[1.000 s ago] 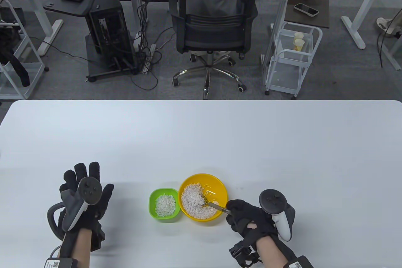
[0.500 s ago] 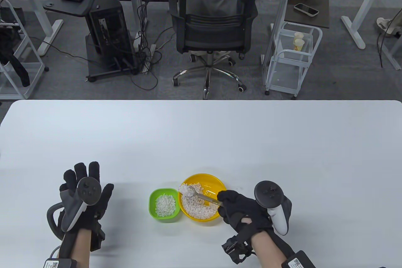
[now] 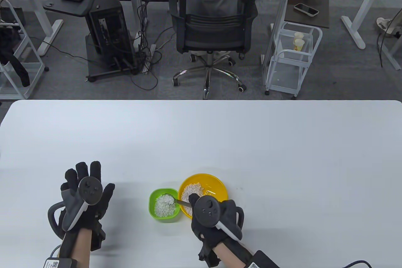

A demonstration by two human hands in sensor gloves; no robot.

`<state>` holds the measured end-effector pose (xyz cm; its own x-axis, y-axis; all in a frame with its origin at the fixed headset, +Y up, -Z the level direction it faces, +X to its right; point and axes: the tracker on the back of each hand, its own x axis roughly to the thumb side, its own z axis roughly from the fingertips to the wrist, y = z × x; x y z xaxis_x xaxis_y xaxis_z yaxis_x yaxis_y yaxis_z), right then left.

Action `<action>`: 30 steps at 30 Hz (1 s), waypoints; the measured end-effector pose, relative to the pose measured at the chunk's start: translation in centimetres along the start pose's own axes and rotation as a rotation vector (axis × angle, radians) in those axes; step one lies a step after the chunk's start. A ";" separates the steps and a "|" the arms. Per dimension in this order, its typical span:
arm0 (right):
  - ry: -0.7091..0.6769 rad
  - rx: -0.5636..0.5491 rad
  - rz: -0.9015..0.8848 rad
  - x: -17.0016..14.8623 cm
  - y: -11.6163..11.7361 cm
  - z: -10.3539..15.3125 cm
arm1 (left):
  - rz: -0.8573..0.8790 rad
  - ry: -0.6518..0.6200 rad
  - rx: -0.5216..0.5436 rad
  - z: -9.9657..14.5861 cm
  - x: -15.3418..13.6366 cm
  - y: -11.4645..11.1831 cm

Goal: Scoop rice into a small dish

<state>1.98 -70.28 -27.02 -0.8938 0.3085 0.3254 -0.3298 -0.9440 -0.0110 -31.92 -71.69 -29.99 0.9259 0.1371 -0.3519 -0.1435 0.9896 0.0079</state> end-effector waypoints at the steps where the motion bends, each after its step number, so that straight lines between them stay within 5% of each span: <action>1: -0.067 -0.030 0.063 0.7 0.1 0.4 | 0.001 0.000 -0.002 0.0 0.0 0.0; 8: -0.291 -0.210 0.422 3.1 0.8 2.4 | -0.005 0.001 -0.001 0.0 0.1 0.0; 11: -0.314 -0.260 0.444 3.1 -0.2 2.8 | -0.004 -0.002 0.001 0.1 0.1 0.0; 17: -0.116 -0.306 -0.043 -0.6 -6.9 2.5 | -0.001 0.001 0.000 0.0 0.1 -0.1; 19: -0.002 -0.269 -0.218 -3.4 -7.5 2.1 | -0.003 0.003 0.000 0.0 0.1 0.0; 25: 0.256 -0.108 -0.450 -10.6 -3.4 2.1 | -0.023 0.003 0.000 0.1 0.4 -0.2; 30: 0.352 0.074 -0.604 -13.1 -0.2 2.2 | -0.027 0.004 -0.013 0.0 0.4 -0.5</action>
<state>14.43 -74.44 -29.20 -0.6102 0.7890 -0.0716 -0.7891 -0.5973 0.1436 -31.52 -72.18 -30.15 0.9281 0.1105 -0.3555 -0.1233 0.9923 -0.0136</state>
